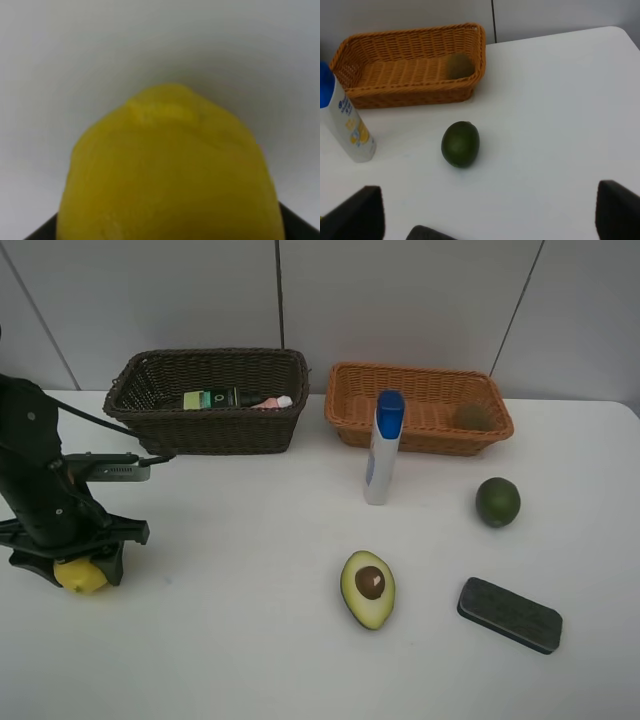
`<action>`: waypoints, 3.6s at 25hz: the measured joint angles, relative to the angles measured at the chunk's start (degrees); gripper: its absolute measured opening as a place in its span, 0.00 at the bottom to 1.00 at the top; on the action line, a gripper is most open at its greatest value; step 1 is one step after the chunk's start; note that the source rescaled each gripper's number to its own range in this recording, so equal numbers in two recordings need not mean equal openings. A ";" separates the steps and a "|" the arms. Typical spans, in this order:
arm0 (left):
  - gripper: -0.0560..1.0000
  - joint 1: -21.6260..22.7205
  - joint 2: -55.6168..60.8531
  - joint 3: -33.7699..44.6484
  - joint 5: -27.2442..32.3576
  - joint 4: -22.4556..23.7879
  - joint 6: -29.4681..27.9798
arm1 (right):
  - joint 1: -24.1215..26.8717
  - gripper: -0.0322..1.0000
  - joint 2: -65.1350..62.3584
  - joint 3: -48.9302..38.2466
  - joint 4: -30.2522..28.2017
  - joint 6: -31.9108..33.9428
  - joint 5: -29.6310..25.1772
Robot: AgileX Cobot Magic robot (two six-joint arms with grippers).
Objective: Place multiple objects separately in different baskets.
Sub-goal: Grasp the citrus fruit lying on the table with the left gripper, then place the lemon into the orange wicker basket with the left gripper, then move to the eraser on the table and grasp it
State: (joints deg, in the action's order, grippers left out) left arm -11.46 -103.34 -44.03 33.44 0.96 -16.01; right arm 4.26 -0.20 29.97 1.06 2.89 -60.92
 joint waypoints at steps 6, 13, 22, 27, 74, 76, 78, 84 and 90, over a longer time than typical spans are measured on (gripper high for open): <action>0.58 -5.69 2.20 -19.01 5.90 -14.40 13.49 | 0.00 1.00 0.00 0.00 0.00 0.00 0.00; 0.58 -16.51 -8.91 -52.75 9.26 -22.11 17.33 | 0.00 1.00 0.00 0.00 0.00 0.00 0.00; 0.58 -19.02 -39.11 -88.64 6.98 -22.55 17.39 | 0.00 1.00 0.00 0.00 0.00 0.00 0.00; 0.66 -19.02 -47.90 -95.73 5.41 -22.14 17.99 | 0.00 1.00 0.00 0.00 0.00 0.00 0.00; 1.00 18.09 53.57 -6.93 35.37 -4.49 13.57 | 0.00 1.00 0.00 0.00 0.00 0.00 0.00; 1.00 18.09 61.60 -2.57 35.41 -6.36 16.42 | 0.00 1.00 0.00 0.00 0.00 0.00 0.00; 1.00 18.09 68.56 0.98 35.49 -7.94 19.25 | 0.00 1.00 0.00 0.00 0.00 0.00 0.00; 1.00 16.28 85.42 10.29 35.35 -10.62 27.41 | 0.00 1.00 0.00 0.00 0.00 0.00 0.00; 1.00 15.91 95.50 13.25 31.10 -12.14 28.68 | 0.00 1.00 0.00 0.00 0.00 0.00 0.00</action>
State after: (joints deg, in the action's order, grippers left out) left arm 4.45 -7.83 -30.78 64.54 -11.18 12.67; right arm 4.26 -0.20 29.97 1.06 2.89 -60.92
